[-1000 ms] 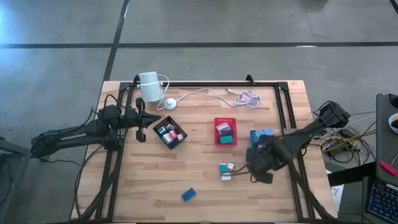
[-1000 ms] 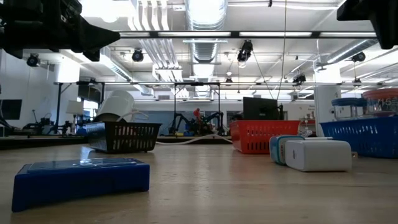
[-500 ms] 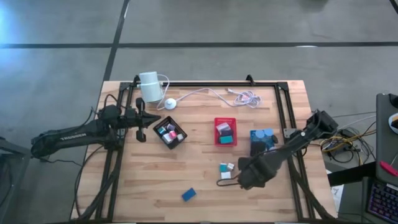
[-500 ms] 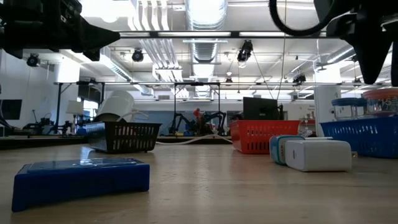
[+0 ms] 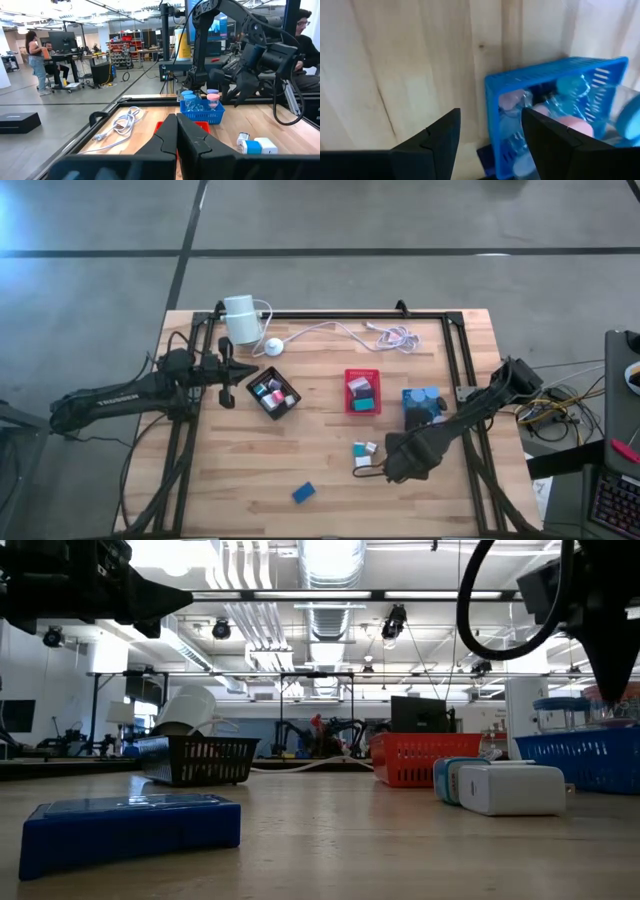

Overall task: Pick & Place Office items
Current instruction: Adjust the blue bin, then put the violet digital clock into the red bin

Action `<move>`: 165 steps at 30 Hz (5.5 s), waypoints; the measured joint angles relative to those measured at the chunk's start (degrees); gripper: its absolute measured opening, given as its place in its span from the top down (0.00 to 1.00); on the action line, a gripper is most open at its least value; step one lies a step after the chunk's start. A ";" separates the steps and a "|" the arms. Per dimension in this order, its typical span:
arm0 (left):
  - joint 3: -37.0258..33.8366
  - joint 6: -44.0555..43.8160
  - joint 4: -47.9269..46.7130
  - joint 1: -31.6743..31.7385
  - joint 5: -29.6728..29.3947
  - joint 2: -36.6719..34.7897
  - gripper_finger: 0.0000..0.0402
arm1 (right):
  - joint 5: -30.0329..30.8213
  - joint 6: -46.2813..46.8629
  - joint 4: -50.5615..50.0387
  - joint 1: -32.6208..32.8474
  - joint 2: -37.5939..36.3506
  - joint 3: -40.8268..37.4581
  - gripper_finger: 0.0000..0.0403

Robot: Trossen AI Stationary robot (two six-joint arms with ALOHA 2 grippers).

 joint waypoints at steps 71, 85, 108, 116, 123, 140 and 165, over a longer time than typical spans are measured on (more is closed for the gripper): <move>0.00 0.63 0.39 0.02 -0.02 0.13 0.99 | -2.49 -26.12 11.20 -21.39 -1.13 -10.79 0.83; -0.04 0.63 -0.03 -0.01 -0.01 0.13 0.99 | -11.76 -17.26 0.08 -16.44 -5.87 -3.92 0.61; -0.04 3.63 2.27 0.02 -0.02 0.11 0.99 | -12.94 42.61 6.63 -2.64 -23.14 -18.48 0.50; -0.04 4.02 2.43 0.02 -0.04 0.13 0.99 | -16.48 39.17 6.71 -2.66 -25.00 -23.47 0.44; -0.04 4.02 2.58 0.02 -0.02 0.13 0.99 | -18.21 13.96 7.19 -2.67 -21.44 -20.59 0.38; -0.04 4.06 2.56 0.02 -0.03 0.12 0.99 | -19.30 -8.72 4.32 -5.38 -17.35 -22.26 0.09; -0.04 5.78 2.64 0.00 -0.13 2.01 0.99 | -18.13 -4.62 6.05 -8.46 -21.88 -25.40 0.09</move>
